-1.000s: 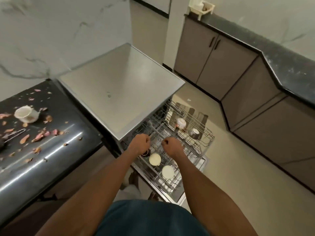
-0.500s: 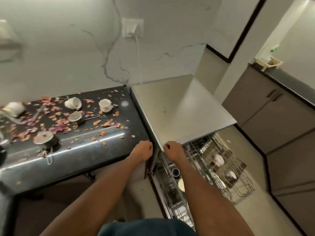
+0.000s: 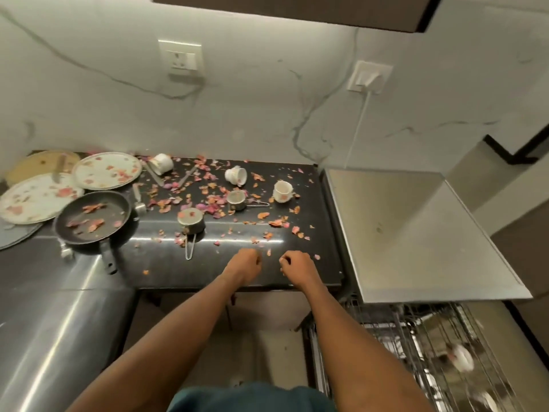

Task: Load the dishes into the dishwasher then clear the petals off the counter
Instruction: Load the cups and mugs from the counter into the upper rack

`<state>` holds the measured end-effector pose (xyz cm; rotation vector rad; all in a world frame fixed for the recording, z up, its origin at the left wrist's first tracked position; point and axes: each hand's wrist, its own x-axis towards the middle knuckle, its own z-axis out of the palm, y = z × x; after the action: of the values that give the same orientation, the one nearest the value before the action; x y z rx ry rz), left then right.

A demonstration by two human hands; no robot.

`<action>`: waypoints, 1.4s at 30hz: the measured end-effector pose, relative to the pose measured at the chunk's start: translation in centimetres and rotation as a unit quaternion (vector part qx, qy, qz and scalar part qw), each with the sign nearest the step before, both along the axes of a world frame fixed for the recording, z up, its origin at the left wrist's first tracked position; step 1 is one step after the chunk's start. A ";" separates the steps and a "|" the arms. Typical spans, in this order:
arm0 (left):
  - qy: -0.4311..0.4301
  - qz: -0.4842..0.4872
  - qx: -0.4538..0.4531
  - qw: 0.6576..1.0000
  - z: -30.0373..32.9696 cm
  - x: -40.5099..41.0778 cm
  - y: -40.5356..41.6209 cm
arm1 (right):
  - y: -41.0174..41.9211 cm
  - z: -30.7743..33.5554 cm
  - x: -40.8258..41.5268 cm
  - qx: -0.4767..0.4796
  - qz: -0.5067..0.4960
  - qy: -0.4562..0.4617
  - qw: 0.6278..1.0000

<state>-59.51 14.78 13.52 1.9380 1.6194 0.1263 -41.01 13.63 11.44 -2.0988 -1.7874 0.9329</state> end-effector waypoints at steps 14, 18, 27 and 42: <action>-0.013 0.180 -0.005 0.984 -0.6 -10.7 2.1 | 8.5 1.3 -12.6 -0.011 0.207 -0.038 0.978; -0.015 0.255 -0.004 0.967 -0.9 -12.8 4.4 | 12.0 0.7 -15.0 -0.020 0.219 -0.024 0.975; -0.043 0.412 -0.030 0.910 -3.1 -13.4 6.2 | 18.1 0.0 -18.4 -0.051 0.213 0.080 0.972; -0.112 0.492 -0.123 0.854 -4.8 -15.6 5.7 | 20.3 -3.8 -23.5 -0.051 0.230 0.060 0.970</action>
<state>-75.09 20.51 8.76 0.7133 2.1661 0.4983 -64.51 33.91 7.63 -1.6603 -2.2491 1.2553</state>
